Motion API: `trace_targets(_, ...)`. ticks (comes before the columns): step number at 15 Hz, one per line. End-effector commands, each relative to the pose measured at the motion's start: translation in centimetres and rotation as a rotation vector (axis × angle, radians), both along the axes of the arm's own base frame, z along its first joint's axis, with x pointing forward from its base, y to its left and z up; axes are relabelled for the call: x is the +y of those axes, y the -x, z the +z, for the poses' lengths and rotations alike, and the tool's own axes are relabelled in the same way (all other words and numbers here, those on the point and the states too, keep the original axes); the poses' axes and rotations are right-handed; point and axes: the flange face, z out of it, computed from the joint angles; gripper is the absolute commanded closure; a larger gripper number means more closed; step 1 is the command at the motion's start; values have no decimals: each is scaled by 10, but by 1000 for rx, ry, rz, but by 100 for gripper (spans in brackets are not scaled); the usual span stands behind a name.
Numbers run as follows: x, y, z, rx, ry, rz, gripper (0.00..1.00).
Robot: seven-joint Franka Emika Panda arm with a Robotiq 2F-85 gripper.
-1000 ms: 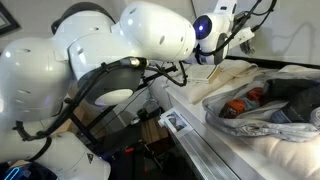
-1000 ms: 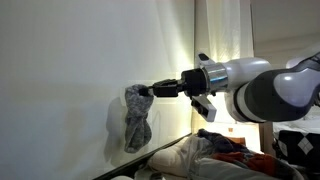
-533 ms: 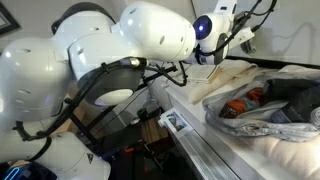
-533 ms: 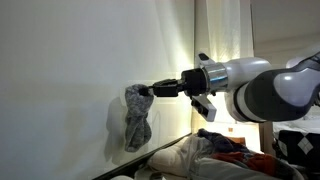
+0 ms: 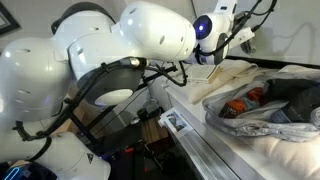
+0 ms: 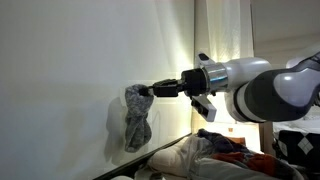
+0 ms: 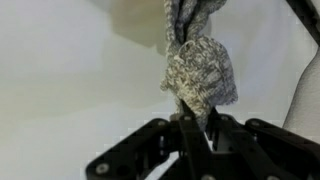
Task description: Put the socks on the grey bag
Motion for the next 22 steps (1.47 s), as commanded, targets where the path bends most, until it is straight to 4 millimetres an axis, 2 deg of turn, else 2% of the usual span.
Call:
trace_targets(1,0,0,0,0,0,0,85)
trace_targets(2,0,0,0,0,0,0,96)
trace_targets(6,-16,-3,-9,-7,26,-14,96)
trace_targets(14,-54,5,-38,10,69,-20,96)
trace_targets(17,-52,26,-50,-5,93,43,96)
trace_targets(19,-46,50,-59,-5,102,106,96)
trace_targets(22,-49,71,-63,-65,135,169,96)
